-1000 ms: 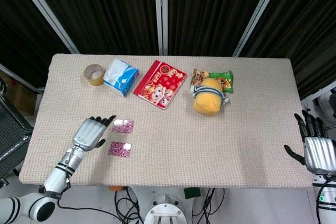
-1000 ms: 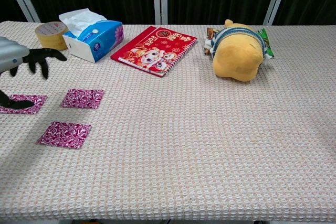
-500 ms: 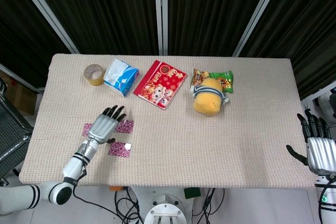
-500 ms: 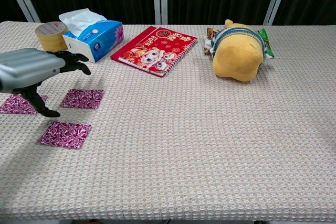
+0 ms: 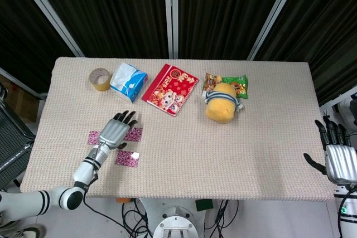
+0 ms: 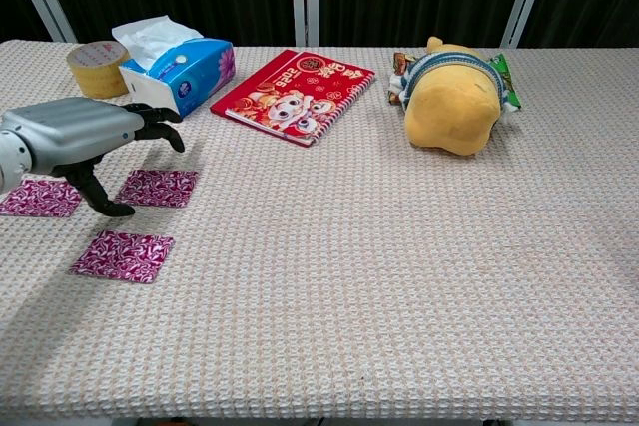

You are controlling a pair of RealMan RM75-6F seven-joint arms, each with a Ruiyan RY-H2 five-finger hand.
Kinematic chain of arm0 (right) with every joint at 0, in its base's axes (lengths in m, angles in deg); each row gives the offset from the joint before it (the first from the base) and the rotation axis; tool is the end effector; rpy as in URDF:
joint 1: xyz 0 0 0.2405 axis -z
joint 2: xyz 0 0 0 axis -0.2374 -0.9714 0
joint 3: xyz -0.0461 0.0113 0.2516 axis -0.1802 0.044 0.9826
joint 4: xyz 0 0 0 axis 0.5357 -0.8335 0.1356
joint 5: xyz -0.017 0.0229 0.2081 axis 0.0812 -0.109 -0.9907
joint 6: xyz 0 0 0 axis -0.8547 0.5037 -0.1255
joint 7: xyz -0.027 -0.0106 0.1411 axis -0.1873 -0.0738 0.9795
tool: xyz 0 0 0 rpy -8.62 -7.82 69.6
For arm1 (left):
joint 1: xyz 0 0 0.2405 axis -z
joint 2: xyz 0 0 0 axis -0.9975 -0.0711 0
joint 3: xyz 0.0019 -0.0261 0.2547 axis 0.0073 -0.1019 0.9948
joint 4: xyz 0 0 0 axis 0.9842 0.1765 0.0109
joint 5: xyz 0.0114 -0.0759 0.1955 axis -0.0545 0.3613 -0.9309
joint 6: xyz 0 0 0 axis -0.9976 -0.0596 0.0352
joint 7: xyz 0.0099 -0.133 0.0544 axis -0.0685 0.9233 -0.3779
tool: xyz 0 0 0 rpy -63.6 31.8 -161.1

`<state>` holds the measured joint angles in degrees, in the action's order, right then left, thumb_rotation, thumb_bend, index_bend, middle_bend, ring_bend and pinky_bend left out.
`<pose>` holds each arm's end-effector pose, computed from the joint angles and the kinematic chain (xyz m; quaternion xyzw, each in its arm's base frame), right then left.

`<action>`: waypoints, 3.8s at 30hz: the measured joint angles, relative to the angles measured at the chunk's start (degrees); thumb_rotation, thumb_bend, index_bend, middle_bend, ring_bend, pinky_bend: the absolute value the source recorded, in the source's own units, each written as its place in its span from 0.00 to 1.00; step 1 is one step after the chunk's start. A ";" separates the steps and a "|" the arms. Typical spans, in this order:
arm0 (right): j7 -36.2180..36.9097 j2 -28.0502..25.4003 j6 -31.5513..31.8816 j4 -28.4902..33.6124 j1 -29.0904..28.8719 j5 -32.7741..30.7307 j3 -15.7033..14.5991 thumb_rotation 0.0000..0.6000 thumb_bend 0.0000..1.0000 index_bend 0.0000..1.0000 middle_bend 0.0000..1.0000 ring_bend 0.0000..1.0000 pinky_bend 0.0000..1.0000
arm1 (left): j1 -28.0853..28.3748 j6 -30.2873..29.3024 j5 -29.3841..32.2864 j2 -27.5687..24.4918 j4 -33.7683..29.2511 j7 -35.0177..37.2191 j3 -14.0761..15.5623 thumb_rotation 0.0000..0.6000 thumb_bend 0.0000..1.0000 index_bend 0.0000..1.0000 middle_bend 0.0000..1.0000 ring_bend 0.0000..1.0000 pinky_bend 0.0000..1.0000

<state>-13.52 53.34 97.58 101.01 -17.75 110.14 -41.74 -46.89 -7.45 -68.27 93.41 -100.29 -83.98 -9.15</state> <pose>-0.3090 -0.1844 0.1654 0.5796 -0.3739 0.3783 0.6174 -0.1992 0.3120 -0.0273 -0.7942 -0.3403 -0.2507 0.4366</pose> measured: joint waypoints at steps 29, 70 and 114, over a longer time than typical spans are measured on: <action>0.27 0.41 -0.96 -0.88 -0.09 -0.98 -0.11 1.00 0.47 0.00 0.00 0.00 0.00 | 0.25 -0.11 -0.58 2.06 3.13 3.03 -0.26 1.00 0.25 0.37 0.02 0.00 0.14; 0.06 0.21 -0.17 0.20 0.02 0.54 -0.59 1.00 0.47 0.00 0.00 0.00 0.00 | -11.87 -9.27 -13.44 -7.17 -12.23 7.01 8.08 1.00 0.25 0.38 0.04 0.00 0.14; 0.19 0.52 -1.11 -0.79 -0.30 -0.38 -0.34 1.00 0.47 0.00 0.00 0.00 0.00 | -11.37 -6.71 -10.18 -6.52 -14.00 0.09 6.95 1.00 0.25 0.24 0.04 0.00 0.14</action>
<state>-13.33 53.86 96.47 100.23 -18.05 109.77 -42.08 -58.26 -14.17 -78.45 86.90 -114.29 -83.89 -2.21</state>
